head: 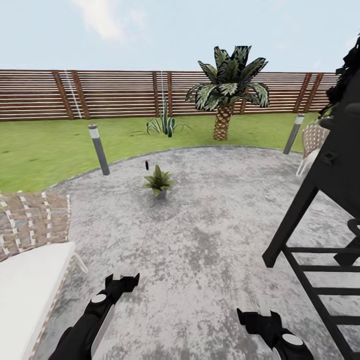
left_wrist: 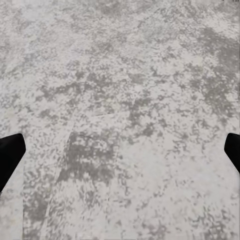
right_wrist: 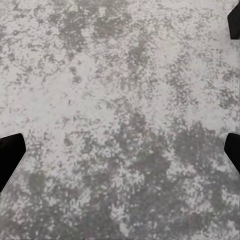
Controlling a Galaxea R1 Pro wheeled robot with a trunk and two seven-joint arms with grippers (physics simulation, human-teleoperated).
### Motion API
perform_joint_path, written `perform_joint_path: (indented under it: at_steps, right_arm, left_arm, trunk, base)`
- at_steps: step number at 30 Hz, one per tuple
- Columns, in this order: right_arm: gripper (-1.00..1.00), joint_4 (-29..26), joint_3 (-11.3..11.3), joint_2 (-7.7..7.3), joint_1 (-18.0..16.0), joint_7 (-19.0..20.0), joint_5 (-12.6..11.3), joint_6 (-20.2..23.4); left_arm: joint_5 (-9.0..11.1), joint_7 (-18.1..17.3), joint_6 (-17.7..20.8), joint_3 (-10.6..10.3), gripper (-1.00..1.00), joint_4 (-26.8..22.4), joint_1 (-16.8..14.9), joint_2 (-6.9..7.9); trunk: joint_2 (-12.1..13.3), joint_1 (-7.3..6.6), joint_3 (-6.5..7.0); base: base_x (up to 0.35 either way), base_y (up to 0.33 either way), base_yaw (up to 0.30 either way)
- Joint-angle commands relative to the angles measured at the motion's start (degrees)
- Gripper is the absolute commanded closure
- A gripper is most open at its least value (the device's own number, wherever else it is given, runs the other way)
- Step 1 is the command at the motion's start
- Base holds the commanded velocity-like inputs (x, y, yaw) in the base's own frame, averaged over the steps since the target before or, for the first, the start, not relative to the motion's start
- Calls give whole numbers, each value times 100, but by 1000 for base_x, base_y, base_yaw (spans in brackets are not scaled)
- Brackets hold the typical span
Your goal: Pick up the pesticide atomizer in the garden and spray insectifuge to fully cover both potted plants in the garden.
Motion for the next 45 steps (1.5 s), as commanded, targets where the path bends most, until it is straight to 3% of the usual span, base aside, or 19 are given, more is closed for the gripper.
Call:
perform_joint_path:
  at_steps: [1,45]
  right_arm:
    - [-100,-9,1,-1,-2,-1,2,29]
    - [-100,-9,1,-1,-3,-10,2,30]
  left_arm:
    - [6,-5,33,0,-100,-9,0,0]
    - [3,-6,33,0,-100,-12,-1,0]
  trunk:
    - [-2,3,-5]
    - [-2,3,-5]
  base:
    - [347,0,0]
    - [347,0,0]
